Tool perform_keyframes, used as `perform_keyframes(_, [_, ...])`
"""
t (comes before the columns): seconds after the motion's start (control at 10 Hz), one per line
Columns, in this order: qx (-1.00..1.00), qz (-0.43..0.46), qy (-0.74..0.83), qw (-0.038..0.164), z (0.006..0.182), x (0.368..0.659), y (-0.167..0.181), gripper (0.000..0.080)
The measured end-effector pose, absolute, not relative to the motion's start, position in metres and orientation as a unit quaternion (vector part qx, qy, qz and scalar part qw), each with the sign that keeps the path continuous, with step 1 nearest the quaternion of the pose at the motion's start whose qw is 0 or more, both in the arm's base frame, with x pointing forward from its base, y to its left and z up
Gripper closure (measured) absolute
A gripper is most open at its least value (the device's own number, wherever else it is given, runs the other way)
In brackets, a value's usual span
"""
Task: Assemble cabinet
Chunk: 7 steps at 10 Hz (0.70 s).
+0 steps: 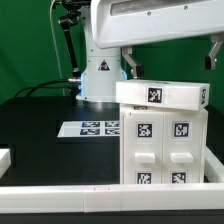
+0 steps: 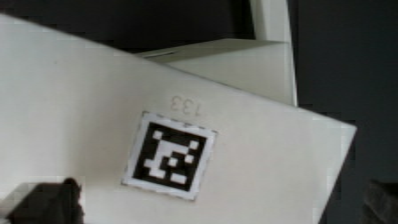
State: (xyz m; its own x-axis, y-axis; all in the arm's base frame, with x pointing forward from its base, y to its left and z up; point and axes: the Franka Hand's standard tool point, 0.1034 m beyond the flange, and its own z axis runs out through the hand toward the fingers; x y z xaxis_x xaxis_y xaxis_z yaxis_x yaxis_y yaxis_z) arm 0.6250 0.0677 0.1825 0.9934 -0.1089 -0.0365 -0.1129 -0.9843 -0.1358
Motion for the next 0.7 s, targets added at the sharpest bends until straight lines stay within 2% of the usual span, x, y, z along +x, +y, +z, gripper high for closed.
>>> perform_keyframes(0.3, [-0.997, 0.008, -0.031, 0.069, 0.1825, 0.6252, 0.0652, 0.0003])
perform_keyframes(0.7, [-0.971, -0.003, -0.238, 0.035, 0.1742, 0.6217, 0.0702, 0.0003])
